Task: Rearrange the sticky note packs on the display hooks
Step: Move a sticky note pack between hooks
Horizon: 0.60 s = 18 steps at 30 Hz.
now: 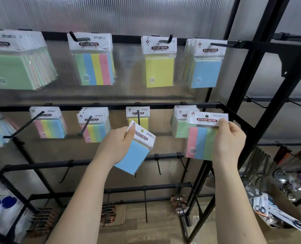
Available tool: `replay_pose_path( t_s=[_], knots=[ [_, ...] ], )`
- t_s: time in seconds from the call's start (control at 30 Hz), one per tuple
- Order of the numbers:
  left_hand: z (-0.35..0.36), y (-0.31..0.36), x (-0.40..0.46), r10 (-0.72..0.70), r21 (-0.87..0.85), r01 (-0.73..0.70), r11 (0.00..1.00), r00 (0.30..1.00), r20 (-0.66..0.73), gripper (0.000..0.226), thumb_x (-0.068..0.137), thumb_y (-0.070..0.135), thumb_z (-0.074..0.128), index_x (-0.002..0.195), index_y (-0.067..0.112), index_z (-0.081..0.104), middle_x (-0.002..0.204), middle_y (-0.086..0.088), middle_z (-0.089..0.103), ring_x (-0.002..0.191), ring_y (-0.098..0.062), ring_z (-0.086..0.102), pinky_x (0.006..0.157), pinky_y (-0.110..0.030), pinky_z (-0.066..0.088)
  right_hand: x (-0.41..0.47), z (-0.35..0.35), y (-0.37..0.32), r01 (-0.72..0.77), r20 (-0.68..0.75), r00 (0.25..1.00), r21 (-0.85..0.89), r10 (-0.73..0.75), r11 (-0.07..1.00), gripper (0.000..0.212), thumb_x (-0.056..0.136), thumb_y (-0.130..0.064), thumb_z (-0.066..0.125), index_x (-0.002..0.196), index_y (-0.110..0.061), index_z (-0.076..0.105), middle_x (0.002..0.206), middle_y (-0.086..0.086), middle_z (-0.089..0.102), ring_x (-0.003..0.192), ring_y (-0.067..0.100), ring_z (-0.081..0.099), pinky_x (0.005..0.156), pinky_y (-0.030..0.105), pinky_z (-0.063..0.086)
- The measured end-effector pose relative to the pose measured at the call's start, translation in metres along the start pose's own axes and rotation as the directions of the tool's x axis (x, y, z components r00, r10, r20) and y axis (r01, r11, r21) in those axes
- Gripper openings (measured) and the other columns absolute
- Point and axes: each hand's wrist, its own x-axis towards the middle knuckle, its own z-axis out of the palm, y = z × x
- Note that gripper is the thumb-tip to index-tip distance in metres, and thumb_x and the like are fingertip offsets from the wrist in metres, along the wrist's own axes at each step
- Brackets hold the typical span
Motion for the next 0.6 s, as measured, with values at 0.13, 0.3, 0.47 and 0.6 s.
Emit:
replay_pose_path(
  t_s=[0.13,0.3,0.47,0.6],
  knots=[
    [0.000,0.010,0.006,0.028,0.003,-0.028,1.000,0.999,-0.031,0.052,0.097,0.050,0.028,0.066,0.009,0.038,0.052,0.004,0.036,0.050,-0.016,0.034,0.051,-0.030,0.026,0.002,-0.010,-0.003,-0.029,0.014,1.000,0.075,0.028,0.997,0.028,0.088,-0.019,0.049,0.063,-0.008,0.049,0.048,-0.013,0.049,0.047,0.005,0.041,0.045,0.018,0.030],
    [0.003,0.035,0.020,0.089,-0.033,-0.093,0.995,0.988,-0.123,0.052,0.097,0.049,0.031,0.063,0.009,0.037,0.054,0.000,0.042,0.051,-0.018,0.039,0.051,-0.030,0.027,0.009,-0.022,-0.011,-0.067,0.028,0.998,0.163,0.063,0.984,0.030,0.092,-0.024,0.054,0.070,-0.004,0.058,0.051,-0.010,0.056,0.045,0.004,0.047,0.044,0.012,0.035],
    [0.012,0.090,0.045,0.234,-0.136,-0.278,0.951,0.933,-0.273,0.050,0.099,0.043,0.037,0.058,0.014,0.031,0.049,0.005,0.035,0.044,-0.005,0.030,0.044,-0.022,0.019,0.019,-0.036,-0.017,-0.045,0.018,0.999,0.172,0.042,0.984,0.031,0.092,-0.027,0.054,0.068,-0.007,0.058,0.060,0.000,0.054,0.055,0.011,0.046,0.049,0.019,0.034],
    [0.022,0.132,0.070,0.252,-0.301,-0.353,0.886,0.911,-0.327,0.045,0.099,0.040,0.040,0.059,0.018,0.040,0.052,0.008,0.041,0.044,-0.003,0.031,0.044,-0.022,0.022,0.031,-0.049,-0.019,-0.034,0.005,0.999,0.167,0.033,0.985,0.035,0.091,-0.029,0.055,0.072,0.000,0.060,0.057,-0.003,0.051,0.055,0.011,0.044,0.050,0.020,0.033]
  ],
)
